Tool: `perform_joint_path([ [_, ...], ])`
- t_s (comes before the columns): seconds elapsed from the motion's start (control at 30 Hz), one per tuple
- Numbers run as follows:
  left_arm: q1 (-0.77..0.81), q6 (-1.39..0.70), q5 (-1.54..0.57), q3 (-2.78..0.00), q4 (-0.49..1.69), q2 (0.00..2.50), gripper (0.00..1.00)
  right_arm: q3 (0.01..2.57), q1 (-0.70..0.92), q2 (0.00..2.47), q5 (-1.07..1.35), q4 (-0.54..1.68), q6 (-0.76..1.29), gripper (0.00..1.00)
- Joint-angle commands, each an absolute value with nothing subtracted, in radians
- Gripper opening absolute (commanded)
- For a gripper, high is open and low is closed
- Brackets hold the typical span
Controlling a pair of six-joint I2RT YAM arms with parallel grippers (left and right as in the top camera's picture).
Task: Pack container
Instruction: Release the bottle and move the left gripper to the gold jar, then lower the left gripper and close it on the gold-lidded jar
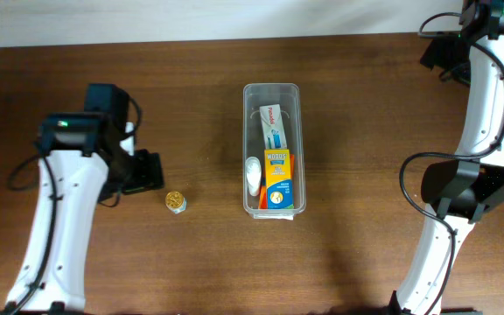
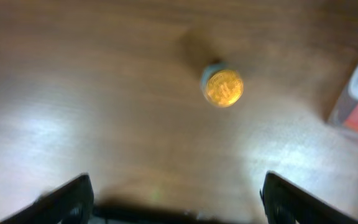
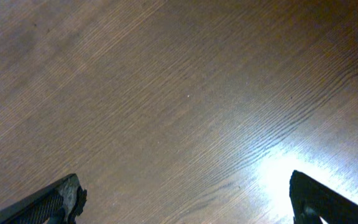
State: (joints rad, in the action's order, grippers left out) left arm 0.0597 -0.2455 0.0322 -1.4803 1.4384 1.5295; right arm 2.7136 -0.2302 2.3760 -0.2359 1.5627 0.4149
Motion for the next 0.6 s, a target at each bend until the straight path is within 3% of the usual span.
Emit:
perform_joint_path([
  [0.0,0.074,-0.229,-0.057,-1.361,1.333,1.528,0.87,2.732,-0.229,2.384,-0.251,1.562,0.420,0.98],
  [0.57,0.161,-0.163,-0.011,-1.229,1.125,1.764,0.87,2.732,-0.230,2.384,-0.251,1.562,0.420,0.98],
])
